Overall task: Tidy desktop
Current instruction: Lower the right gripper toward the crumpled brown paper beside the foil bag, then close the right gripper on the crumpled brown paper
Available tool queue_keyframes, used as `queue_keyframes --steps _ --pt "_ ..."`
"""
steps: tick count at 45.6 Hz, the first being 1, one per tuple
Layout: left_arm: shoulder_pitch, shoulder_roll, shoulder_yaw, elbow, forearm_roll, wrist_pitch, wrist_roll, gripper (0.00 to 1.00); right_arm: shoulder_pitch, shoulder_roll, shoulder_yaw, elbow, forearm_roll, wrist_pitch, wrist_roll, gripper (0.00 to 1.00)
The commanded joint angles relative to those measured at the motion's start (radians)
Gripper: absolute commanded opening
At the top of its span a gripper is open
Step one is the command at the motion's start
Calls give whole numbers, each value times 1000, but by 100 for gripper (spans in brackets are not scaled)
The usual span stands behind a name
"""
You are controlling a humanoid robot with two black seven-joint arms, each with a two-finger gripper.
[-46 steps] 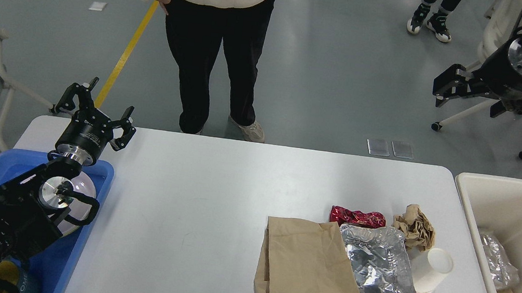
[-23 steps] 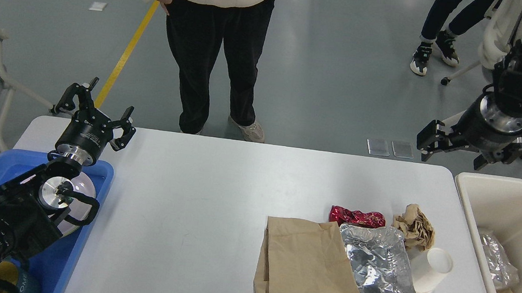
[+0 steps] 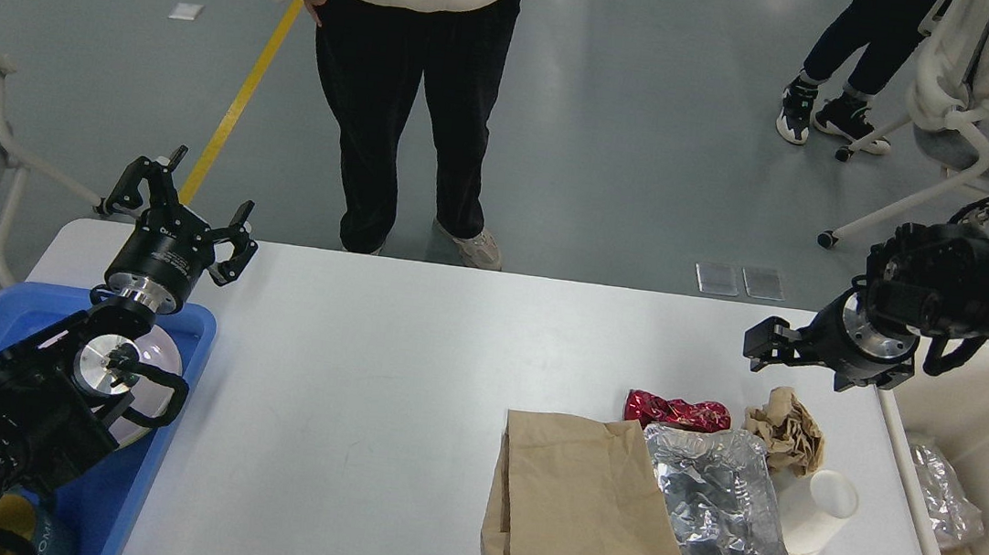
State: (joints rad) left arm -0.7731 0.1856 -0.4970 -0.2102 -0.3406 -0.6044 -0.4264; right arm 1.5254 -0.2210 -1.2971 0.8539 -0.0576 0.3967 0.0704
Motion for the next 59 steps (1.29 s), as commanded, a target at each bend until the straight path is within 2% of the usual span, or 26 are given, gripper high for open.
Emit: queue_keyframes --steps 1,25,28,39,44,47,49,53,59 --pt "0 0 0 0 0 0 0 97 -62 0 4 -9 1 -116 2 100" --pt "0 0 0 0 0 0 0 97 -197 -3 87 -84 16 -150 2 100" --pt "0 0 0 0 0 0 0 97 -223 0 90 -104 33 -168 2 96" --pt "0 0 0 0 0 0 0 97 -272 11 91 -113 39 -206 2 63" --pt "0 0 0 0 0 0 0 97 -275 22 96 -118 54 -206 2 54" --pt "0 0 0 0 0 0 0 97 -272 31 94 -118 68 -205 2 44" --pt "0 0 0 0 0 0 0 97 -271 34 94 -116 81 -203 2 34" --pt "0 0 0 0 0 0 0 97 -268 37 94 -104 91 -188 2 1" --pt "0 0 0 0 0 0 0 97 -271 37 94 -101 93 -183 2 0"
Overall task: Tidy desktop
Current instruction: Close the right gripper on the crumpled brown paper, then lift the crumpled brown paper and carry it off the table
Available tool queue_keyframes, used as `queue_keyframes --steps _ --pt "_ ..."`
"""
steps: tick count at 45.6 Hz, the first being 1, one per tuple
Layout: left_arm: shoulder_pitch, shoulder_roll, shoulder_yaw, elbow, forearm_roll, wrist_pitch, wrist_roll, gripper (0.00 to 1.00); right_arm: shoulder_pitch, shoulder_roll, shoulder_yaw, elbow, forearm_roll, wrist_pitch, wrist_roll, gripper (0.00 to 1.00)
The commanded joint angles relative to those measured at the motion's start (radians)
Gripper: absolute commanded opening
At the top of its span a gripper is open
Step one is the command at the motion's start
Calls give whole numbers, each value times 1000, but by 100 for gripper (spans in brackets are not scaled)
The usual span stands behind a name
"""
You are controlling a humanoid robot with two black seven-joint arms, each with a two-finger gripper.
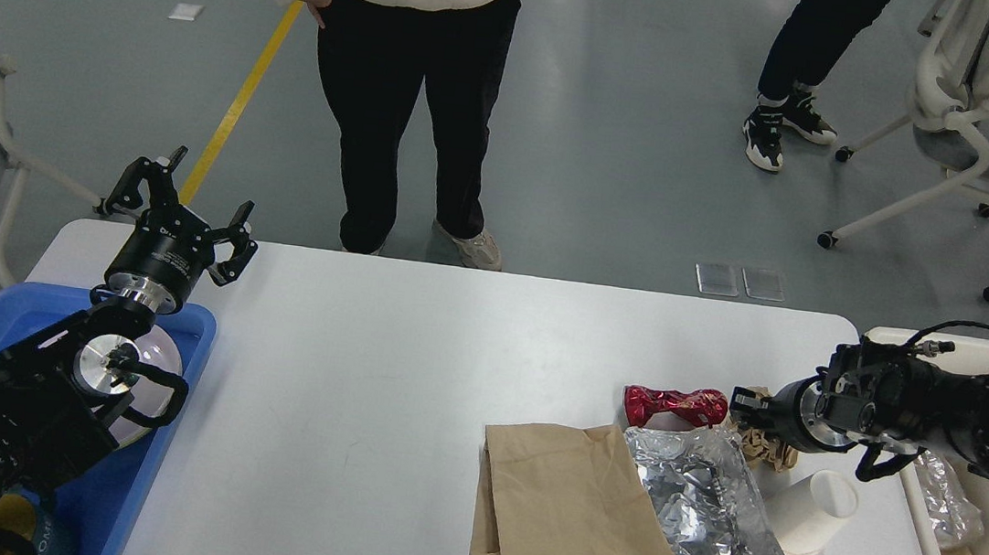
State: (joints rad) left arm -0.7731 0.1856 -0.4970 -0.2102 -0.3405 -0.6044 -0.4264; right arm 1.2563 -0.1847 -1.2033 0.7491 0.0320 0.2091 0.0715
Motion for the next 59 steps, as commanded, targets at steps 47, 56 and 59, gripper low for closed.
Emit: queue_keyframes --steps 47,56,59 --pt "0 0 0 0 0 0 0 97 738 -209 -58 91 -37 751 -1 0" --pt "0 0 0 0 0 0 0 97 838 -266 -183 75 -70 751 -1 0" --pt "0 0 0 0 0 0 0 97 836 -295 -209 39 -118 751 -1 0"
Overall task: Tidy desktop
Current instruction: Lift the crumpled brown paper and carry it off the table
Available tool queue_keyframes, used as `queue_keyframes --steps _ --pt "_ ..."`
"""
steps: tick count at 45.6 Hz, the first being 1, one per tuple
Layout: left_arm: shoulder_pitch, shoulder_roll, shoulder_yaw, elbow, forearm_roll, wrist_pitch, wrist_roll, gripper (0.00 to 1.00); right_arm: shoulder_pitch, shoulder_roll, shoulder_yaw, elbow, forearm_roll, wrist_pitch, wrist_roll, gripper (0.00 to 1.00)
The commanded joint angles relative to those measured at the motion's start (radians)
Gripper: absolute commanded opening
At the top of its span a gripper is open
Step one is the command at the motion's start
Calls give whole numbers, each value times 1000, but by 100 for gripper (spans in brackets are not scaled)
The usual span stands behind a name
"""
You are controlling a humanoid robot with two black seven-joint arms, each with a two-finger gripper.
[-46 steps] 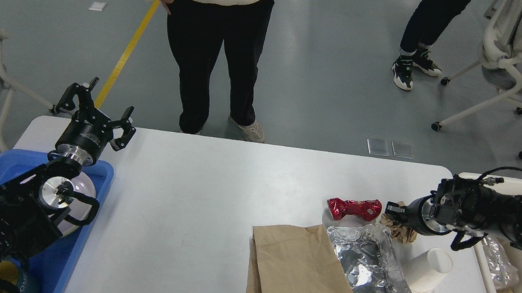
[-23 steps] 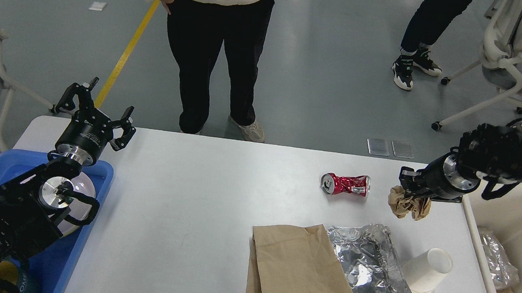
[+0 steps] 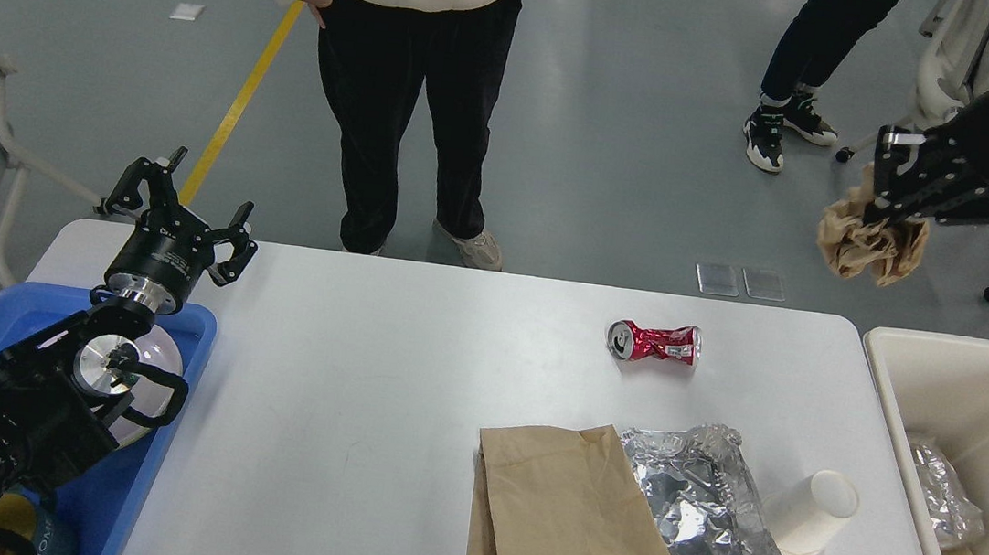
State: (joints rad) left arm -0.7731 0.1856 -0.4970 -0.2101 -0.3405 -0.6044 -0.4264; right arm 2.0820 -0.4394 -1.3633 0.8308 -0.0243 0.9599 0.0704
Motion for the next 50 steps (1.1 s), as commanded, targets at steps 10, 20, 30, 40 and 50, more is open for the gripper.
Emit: queue_keyframes --steps 10,20,30,40,50 --pt "0 0 0 0 0 0 0 97 -71 -226 -91 -200 -103 0 -1 0" --pt "0 0 0 0 0 0 0 97 -301 -407 -47 -259 -77 -186 0 0" --pt "0 0 0 0 0 0 0 97 -666 -444 173 -269 -77 -651 2 0" --pt "0 0 0 0 0 0 0 97 -980 -409 437 -370 -77 -823 9 0" --pt "0 0 0 0 0 0 0 97 -1168 -318 541 -437 -77 -828 9 38"
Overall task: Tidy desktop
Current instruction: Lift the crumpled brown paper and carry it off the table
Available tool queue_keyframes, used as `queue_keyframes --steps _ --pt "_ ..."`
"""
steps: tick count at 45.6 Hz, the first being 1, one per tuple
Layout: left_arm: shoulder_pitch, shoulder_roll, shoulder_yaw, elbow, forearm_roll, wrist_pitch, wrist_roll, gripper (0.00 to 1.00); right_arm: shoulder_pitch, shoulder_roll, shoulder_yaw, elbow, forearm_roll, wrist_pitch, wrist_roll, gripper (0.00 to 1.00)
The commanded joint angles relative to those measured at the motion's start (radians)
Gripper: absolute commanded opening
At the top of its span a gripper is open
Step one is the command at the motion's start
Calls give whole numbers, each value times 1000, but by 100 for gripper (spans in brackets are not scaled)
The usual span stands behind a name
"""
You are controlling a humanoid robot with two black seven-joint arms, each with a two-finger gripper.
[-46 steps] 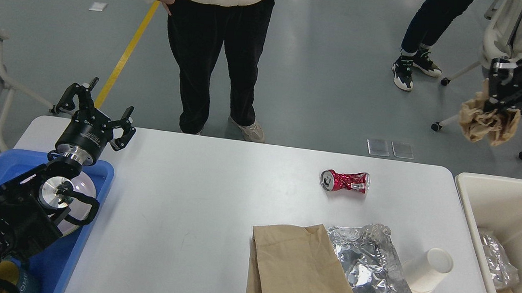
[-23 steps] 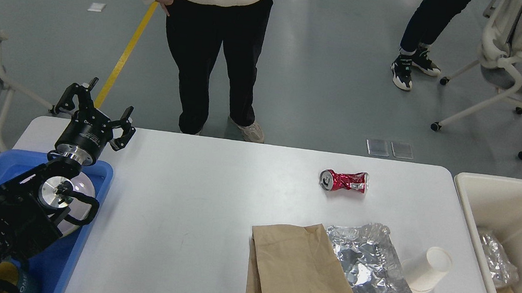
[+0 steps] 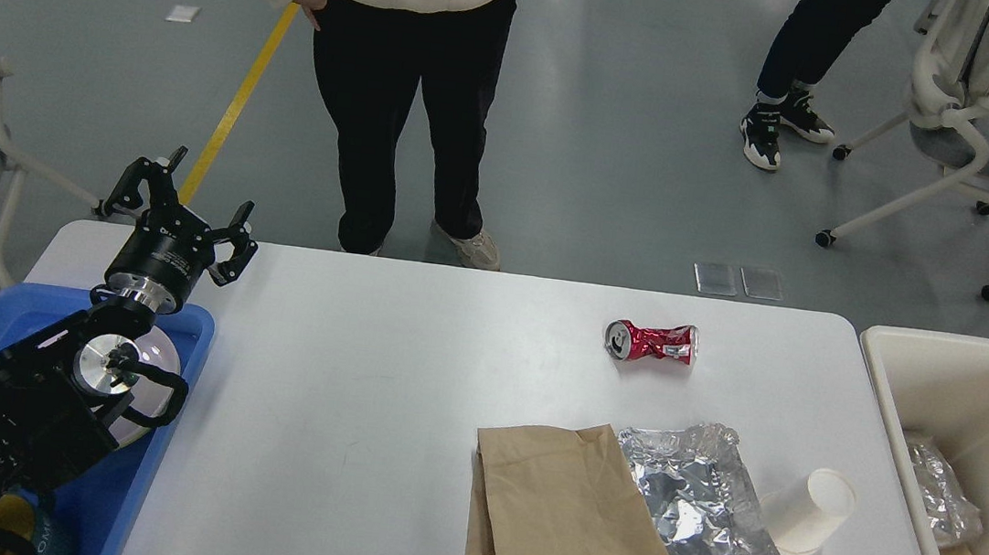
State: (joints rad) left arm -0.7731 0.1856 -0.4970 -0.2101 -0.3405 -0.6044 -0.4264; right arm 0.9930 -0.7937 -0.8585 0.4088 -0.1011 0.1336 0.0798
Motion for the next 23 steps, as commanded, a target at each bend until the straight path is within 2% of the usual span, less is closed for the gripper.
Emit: queue_keyframes --steps 1,3,5,9,14,23 --pt "0 0 0 0 0 0 0 97 -85 39 39 -15 0 -2 0 49" --pt "0 0 0 0 0 0 0 97 -91 44 41 -13 0 0 0 68" --pt "0 0 0 0 0 0 0 97 -93 50 42 -10 0 1 0 78" --pt "0 0 0 0 0 0 0 97 -94 56 42 -4 0 3 1 83" --pt "0 0 0 0 0 0 0 97 -96 56 42 -1 0 6 0 99" --pt "0 0 0 0 0 0 0 97 -73 45 27 54 -2 24 0 100"
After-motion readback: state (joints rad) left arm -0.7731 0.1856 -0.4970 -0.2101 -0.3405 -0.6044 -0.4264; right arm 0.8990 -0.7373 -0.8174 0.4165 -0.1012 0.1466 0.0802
